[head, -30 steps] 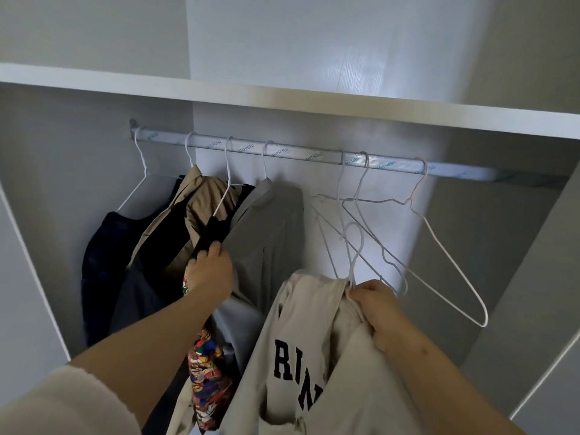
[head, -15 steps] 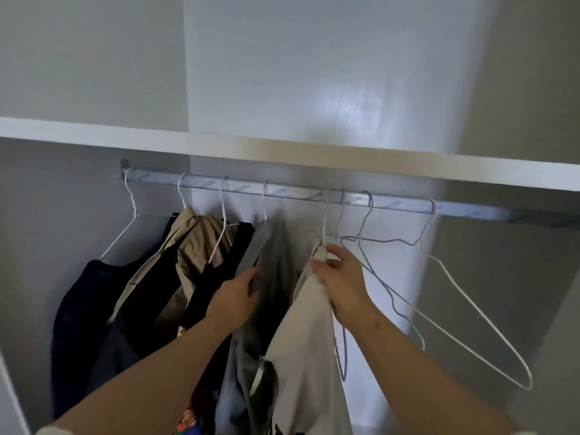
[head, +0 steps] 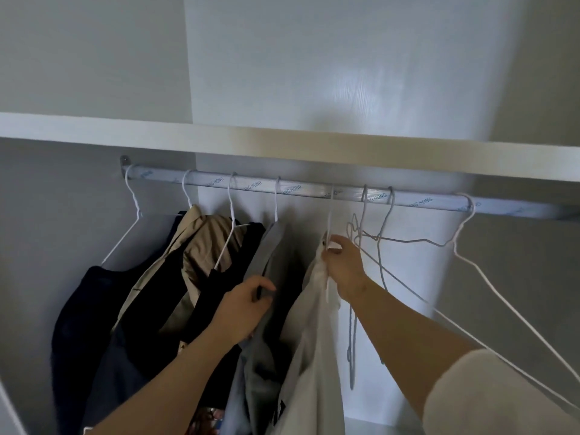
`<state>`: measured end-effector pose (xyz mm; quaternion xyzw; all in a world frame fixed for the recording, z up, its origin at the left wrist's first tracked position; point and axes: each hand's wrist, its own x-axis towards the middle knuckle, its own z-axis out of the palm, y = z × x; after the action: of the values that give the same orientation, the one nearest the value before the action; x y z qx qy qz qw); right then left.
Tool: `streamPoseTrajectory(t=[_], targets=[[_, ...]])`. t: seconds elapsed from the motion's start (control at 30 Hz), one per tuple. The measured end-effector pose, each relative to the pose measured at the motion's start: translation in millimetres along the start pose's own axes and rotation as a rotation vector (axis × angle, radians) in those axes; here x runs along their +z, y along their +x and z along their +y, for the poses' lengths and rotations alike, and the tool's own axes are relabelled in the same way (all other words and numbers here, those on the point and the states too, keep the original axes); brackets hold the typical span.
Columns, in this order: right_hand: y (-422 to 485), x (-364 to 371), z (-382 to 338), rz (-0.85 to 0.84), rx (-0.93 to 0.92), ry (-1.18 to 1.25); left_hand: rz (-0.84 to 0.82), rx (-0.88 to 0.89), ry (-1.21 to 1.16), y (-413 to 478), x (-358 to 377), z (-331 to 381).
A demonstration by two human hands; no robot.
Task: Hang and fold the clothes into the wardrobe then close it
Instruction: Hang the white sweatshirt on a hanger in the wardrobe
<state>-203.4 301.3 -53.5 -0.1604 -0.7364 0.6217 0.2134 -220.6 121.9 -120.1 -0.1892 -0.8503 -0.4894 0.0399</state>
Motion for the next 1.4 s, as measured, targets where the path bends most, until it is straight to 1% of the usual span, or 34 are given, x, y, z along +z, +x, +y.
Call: streamPoseTrajectory(t=[0.07, 0.13, 0.2, 0.27, 0.3, 0.37, 0.5, 0.57, 0.63, 0.73, 0.8, 0.87, 0.9, 0.93, 1.03, 1.07, 1.1, 1.17, 1.2, 1.23, 1.3, 1.4], targets=[[1, 6, 10, 0.102, -0.041, -0.031, 0.028, -0.013, -0.041, 0, 1, -1], [0, 9, 16, 0.190, -0.093, -0.096, 0.044, -0.004, -0.006, -2, 3, -1], [-7, 10, 24, 0.190, -0.189, -0.227, 0.026, 0.004, 0.049, -6, 6, -1], [-18, 9, 31, 0.157, -0.304, -0.437, 0.008, 0.002, 0.151, -13, 9, -2], [-23, 8, 34, 0.142, -0.329, -0.466, 0.016, 0.007, 0.207, -16, 10, -3], [-33, 6, 38, 0.112, -0.306, -0.386, 0.059, 0.031, 0.213, -22, 15, -4], [-55, 2, 55, 0.006, -0.146, -0.313, 0.113, 0.051, -0.003, -35, 23, -5], [-67, 1, 65, -0.015, -0.105, -0.301, 0.123, 0.037, 0.007, -44, 23, -8], [-77, -1, 72, -0.010, -0.090, -0.322, 0.140, -0.023, 0.119, -52, 21, -12], [-90, -6, 81, 0.008, -0.038, -0.389, 0.135, -0.154, 0.482, -67, 14, -15], [-101, -10, 84, 0.007, -0.013, -0.419, 0.187, -0.166, 0.678, -79, 6, -14], [-114, -11, 87, -0.011, -0.002, -0.450, 0.235, -0.118, 0.752, -89, -1, -14], [-122, -11, 88, -0.023, 0.004, -0.464, 0.227, -0.089, 0.731, -91, -3, -14], [-129, -10, 89, -0.031, 0.015, -0.473, 0.184, -0.066, 0.651, -92, -7, -15], [-150, -2, 89, -0.039, 0.064, -0.475, -0.074, -0.011, 0.284, -90, -15, -13], [-157, 2, 90, -0.045, 0.083, -0.475, -0.117, 0.005, 0.195, -92, -17, -12], [-165, 6, 90, -0.046, 0.104, -0.470, -0.125, 0.011, 0.126, -96, -17, -13], [-182, 16, 92, -0.018, 0.144, -0.447, -0.059, 0.005, 0.085, -110, -16, -16], [-191, 21, 93, 0.016, 0.157, -0.439, -0.011, 0.009, 0.101, -119, -14, -19], [-201, 24, 96, 0.064, 0.174, -0.427, 0.003, 0.019, 0.106, -127, -12, -21], [-225, 24, 105, 0.144, 0.216, -0.376, -0.098, 0.034, 0.081, -144, -2, -23], [-278, 10, 125, 0.285, 0.355, -0.270, -0.401, -0.023, 0.046, -183, 19, -20]])
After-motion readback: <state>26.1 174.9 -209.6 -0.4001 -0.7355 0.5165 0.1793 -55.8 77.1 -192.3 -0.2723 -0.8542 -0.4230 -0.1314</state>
